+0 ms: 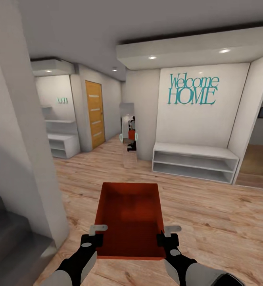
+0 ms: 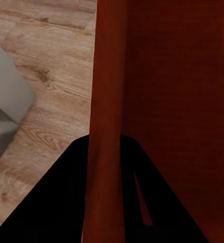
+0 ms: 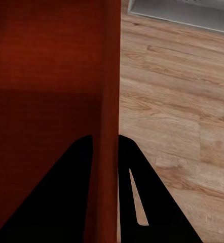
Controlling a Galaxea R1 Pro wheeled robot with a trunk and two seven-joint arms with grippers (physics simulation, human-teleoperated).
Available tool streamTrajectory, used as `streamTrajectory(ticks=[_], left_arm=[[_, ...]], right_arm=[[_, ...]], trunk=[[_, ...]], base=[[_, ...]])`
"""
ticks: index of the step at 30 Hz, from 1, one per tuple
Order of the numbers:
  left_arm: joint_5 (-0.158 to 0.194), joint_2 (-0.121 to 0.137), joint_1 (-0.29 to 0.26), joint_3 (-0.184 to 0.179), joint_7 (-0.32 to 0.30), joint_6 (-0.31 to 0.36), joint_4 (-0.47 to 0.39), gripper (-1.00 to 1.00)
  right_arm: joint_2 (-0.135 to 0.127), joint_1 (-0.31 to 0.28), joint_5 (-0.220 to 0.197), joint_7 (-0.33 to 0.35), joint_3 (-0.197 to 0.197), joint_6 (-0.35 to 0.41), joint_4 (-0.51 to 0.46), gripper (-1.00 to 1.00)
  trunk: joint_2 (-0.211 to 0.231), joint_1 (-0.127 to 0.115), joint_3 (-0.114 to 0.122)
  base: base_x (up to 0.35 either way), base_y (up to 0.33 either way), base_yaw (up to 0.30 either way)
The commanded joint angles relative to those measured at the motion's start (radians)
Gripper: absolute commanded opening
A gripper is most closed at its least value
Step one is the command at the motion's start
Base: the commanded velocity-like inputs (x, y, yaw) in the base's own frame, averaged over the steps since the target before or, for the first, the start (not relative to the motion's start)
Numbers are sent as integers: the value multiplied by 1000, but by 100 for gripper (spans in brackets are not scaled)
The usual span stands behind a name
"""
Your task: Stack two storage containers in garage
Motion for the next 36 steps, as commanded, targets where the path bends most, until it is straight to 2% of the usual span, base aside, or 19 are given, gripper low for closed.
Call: streamTrajectory(ticks=[1,4,16,28,36], left_arm=[[15,2,-1,-3,11,6,-2,-100],[15,1,-1,-5,12,6,-1,-100],[5,0,0,4,10,-7,10,-100],[5,0,0,4,10,-8,10,-100],[4,0,0,4,10,-8,10,-100]], right_arm=[[0,-1,-1,-1,3,2,-2,-100],[3,-1,-56,-1,55,1,-1,-100],[1,-1,-373,-1,375,-7,1,-100],[1,-1,-708,-1,709,-8,1,-100],[1,-1,-950,-1,950,-9,1,-100]], trunk=[[-1,0,-1],[-1,0,-1],[-1,0,-1],[-1,0,-1],[-1,0,-1]], base=[[7,0,0],[36,0,0],[276,0,0],[321,0,0],[322,0,0]])
